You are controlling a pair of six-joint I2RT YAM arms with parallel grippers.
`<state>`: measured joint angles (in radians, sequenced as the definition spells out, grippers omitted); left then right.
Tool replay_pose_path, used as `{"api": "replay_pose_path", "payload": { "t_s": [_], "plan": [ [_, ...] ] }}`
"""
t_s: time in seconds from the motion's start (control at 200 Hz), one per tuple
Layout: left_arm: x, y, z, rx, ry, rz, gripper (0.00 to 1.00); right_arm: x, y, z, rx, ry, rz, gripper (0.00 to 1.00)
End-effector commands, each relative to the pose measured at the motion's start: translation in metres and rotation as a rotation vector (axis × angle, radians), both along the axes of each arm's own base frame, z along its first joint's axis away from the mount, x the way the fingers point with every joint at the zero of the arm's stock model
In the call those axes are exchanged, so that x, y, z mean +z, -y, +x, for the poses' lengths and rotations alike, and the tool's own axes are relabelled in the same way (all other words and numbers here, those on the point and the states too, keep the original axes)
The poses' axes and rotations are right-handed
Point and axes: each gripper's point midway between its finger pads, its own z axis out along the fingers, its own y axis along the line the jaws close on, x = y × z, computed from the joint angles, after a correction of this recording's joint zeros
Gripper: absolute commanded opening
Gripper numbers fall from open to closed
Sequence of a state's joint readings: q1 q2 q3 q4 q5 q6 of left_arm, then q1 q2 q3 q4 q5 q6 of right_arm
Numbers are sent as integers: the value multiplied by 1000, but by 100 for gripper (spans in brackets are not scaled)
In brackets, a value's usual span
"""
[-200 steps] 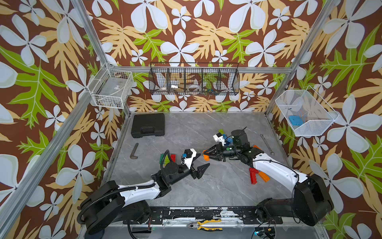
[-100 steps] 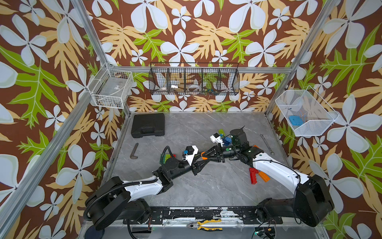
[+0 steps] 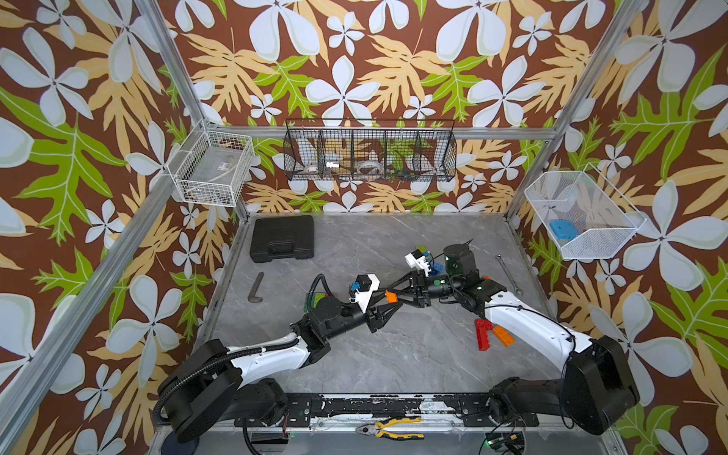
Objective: Assemble a rectangle with lego
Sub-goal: Place the lego brick at the center of the board.
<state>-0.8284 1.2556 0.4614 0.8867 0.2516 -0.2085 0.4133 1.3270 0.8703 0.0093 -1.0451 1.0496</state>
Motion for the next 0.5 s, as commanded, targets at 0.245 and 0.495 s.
{"api": "replay_pose_path", "payload": {
  "t_s": [0.245, 0.495],
  "plan": [
    [-130, -13, 38, 284, -663, 648, 0, -73, 159, 58, -545, 91, -631, 60],
    [-174, 20, 25, 251, -880, 935, 0, -98, 171, 55, -562, 98, -708, 58]
  ]
}}
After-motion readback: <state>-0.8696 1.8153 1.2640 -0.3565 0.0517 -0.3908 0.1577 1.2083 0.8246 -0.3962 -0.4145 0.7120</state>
